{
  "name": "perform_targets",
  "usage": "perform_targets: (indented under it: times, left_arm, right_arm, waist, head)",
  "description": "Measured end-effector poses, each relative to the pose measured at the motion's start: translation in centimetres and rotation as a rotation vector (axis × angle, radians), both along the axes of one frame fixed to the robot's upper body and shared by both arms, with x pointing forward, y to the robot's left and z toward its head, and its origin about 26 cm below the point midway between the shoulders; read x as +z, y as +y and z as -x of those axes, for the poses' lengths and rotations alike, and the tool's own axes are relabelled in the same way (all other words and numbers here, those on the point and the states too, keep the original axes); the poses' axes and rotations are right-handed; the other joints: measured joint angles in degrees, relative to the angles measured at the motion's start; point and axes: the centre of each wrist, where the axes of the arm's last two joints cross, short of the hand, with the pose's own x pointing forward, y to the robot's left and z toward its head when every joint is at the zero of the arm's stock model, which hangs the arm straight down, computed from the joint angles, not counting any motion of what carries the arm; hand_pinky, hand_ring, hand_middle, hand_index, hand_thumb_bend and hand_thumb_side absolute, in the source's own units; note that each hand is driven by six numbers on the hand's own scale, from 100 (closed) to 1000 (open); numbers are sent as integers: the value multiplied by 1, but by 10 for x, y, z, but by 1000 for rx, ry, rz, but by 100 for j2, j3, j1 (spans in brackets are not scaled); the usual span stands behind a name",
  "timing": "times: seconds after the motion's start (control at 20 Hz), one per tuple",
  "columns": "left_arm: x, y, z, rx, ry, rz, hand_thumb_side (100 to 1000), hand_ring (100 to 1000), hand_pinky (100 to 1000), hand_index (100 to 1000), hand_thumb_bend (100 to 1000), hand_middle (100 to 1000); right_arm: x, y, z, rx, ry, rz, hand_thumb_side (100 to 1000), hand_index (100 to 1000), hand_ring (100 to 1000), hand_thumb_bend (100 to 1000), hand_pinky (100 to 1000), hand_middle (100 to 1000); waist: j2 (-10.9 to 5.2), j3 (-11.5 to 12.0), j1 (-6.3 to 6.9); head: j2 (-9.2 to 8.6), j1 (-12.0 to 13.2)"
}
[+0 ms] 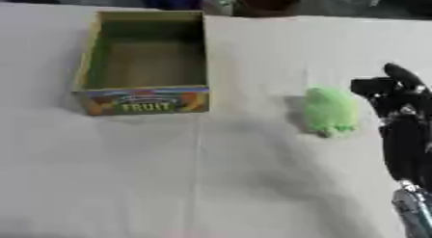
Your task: Pick up objects on the table and place them in the box.
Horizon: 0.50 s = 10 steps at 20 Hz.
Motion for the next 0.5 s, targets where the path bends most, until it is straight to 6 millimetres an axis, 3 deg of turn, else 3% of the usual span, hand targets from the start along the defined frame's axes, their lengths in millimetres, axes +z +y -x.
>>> perform_targets:
  times: [0.25, 0.5]
  left_arm:
    - [0, 0, 0, -1, 1, -2, 752, 413, 437, 583, 100, 458]
    - [0, 0, 0, -3, 4, -3, 752, 414, 437, 583, 100, 459]
  right_arm:
    - [1, -3, 0, -19, -12, -2, 1000, 905, 796, 100, 838, 697]
    - [12, -19, 3, -74, -44, 93, 1000, 911, 809, 100, 836, 729]
  waist:
    - [-3, -19, -2]
    - [-47, -67, -38]
  head:
    - [-35, -94]
    - [-35, -156]
